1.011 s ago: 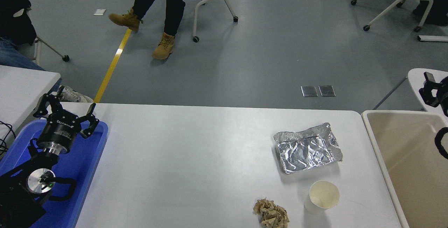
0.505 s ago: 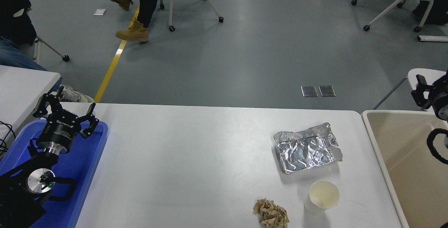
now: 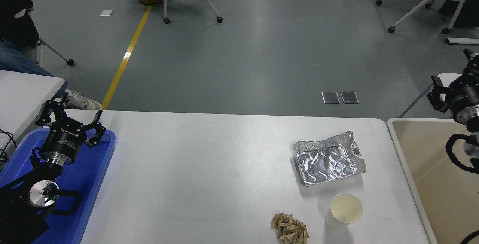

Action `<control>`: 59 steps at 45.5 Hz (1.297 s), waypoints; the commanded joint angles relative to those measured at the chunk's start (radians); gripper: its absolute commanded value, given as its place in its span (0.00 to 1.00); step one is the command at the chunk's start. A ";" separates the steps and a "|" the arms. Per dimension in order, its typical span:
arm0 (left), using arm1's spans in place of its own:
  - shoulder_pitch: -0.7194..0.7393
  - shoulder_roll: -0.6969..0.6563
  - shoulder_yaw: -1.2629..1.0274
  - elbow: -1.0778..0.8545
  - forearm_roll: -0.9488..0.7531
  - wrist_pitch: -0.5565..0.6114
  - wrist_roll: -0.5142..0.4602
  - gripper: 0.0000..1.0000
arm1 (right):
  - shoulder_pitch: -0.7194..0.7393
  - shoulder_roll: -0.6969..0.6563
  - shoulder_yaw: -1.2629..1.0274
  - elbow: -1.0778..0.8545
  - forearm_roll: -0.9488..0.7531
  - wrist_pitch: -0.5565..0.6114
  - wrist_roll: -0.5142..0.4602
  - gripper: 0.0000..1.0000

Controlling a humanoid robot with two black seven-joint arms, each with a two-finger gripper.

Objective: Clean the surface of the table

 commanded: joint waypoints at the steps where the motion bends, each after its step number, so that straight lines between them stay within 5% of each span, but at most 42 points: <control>1: 0.000 0.000 0.000 0.000 0.000 0.000 0.000 1.00 | 0.092 -0.085 -0.199 -0.004 0.006 0.002 -0.003 0.99; 11: 0.000 0.000 0.000 0.000 0.000 0.000 0.000 1.00 | 0.244 -0.221 -0.426 0.001 0.000 0.033 -0.002 0.99; 30: 0.000 0.000 0.000 0.000 0.000 0.000 0.000 1.00 | 0.636 -0.230 -1.200 0.015 -0.265 0.105 0.002 0.99; 47: 0.000 0.001 0.000 0.000 0.000 0.000 0.000 1.00 | 0.963 -0.287 -1.317 0.387 -0.750 0.125 0.028 0.99; 59: 0.000 0.000 0.000 0.000 0.000 0.000 0.000 1.00 | 1.021 -0.276 -1.325 0.611 -1.048 0.128 0.061 0.99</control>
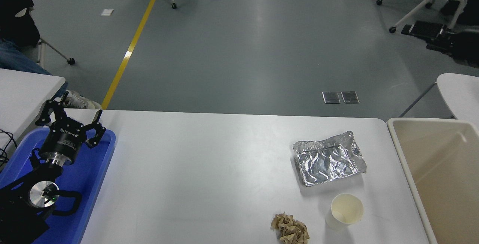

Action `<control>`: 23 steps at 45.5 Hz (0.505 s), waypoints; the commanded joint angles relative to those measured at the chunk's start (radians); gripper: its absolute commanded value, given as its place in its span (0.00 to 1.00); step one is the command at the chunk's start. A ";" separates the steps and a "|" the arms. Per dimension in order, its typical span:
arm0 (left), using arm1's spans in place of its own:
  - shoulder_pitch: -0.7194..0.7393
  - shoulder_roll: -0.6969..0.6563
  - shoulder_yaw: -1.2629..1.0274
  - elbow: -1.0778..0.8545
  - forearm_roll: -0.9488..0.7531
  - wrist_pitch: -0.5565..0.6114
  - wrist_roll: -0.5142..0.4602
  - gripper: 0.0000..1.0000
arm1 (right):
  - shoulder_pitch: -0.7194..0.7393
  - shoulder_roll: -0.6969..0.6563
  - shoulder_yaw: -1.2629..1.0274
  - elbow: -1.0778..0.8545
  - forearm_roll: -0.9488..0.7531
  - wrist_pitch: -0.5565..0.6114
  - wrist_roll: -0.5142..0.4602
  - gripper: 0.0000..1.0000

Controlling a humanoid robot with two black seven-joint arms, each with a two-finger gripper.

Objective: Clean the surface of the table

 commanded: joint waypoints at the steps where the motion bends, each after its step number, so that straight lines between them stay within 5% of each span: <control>1: 0.000 -0.001 0.000 0.000 0.000 0.000 0.000 1.00 | 0.089 0.001 -0.041 0.223 -0.291 0.013 0.021 0.99; 23: 0.000 -0.001 0.000 0.000 0.000 0.000 0.000 1.00 | -0.047 0.073 -0.184 0.317 -0.598 0.030 0.058 0.99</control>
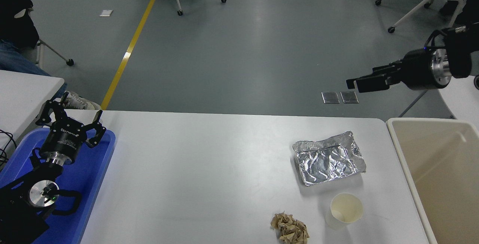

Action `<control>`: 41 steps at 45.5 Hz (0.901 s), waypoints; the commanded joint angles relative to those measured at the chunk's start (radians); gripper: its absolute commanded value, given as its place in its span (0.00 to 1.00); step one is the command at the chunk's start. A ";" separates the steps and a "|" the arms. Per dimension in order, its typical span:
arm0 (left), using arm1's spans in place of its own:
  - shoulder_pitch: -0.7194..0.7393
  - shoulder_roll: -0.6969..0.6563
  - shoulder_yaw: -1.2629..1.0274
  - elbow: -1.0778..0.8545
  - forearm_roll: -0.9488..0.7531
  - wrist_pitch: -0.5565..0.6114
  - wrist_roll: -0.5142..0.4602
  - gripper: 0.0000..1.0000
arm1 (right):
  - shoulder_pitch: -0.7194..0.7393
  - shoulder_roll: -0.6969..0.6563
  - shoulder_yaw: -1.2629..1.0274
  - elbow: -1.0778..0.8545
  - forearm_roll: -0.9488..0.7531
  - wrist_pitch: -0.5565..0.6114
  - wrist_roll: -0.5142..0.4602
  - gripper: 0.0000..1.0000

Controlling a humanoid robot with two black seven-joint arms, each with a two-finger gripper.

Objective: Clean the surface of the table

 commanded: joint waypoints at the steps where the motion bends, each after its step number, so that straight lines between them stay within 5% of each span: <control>1: 0.000 0.001 0.000 0.000 0.000 0.000 0.000 1.00 | -0.090 0.008 -0.072 0.064 -0.173 0.003 0.017 0.99; 41: 0.000 0.000 0.000 0.000 0.000 0.000 0.000 1.00 | -0.354 0.011 0.016 0.104 -0.246 -0.037 0.003 0.99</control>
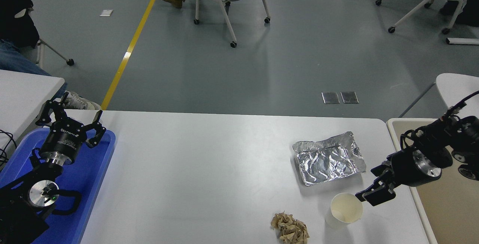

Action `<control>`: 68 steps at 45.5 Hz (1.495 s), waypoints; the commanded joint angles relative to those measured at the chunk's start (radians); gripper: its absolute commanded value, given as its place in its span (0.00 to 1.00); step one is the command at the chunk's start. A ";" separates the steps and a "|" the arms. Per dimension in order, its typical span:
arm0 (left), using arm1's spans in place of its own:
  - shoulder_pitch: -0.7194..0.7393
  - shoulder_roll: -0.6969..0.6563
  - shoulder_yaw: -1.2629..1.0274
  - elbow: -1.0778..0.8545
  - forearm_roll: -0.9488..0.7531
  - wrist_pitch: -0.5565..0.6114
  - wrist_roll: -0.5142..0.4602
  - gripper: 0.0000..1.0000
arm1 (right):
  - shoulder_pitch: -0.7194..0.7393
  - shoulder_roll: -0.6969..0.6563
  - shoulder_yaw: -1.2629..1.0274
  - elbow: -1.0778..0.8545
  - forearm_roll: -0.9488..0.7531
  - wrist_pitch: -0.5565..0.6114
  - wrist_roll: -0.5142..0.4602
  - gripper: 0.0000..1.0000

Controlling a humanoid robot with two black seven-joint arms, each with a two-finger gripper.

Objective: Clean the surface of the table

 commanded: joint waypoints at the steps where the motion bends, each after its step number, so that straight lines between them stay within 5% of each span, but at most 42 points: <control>1: 0.000 0.000 0.000 0.000 0.000 0.000 0.000 1.00 | -0.068 0.010 0.044 -0.020 -0.005 -0.014 -0.004 0.99; 48: 0.000 0.000 0.000 0.000 0.000 0.000 0.000 1.00 | -0.274 0.039 0.058 -0.215 0.078 -0.186 -0.028 0.96; 55: 0.000 0.000 0.000 0.000 0.000 0.000 0.000 1.00 | -0.282 0.051 0.058 -0.219 0.078 -0.206 -0.022 0.73; 68: 0.000 0.000 0.000 0.000 0.000 0.000 0.000 1.00 | -0.283 0.054 0.049 -0.222 0.076 -0.203 -0.011 0.04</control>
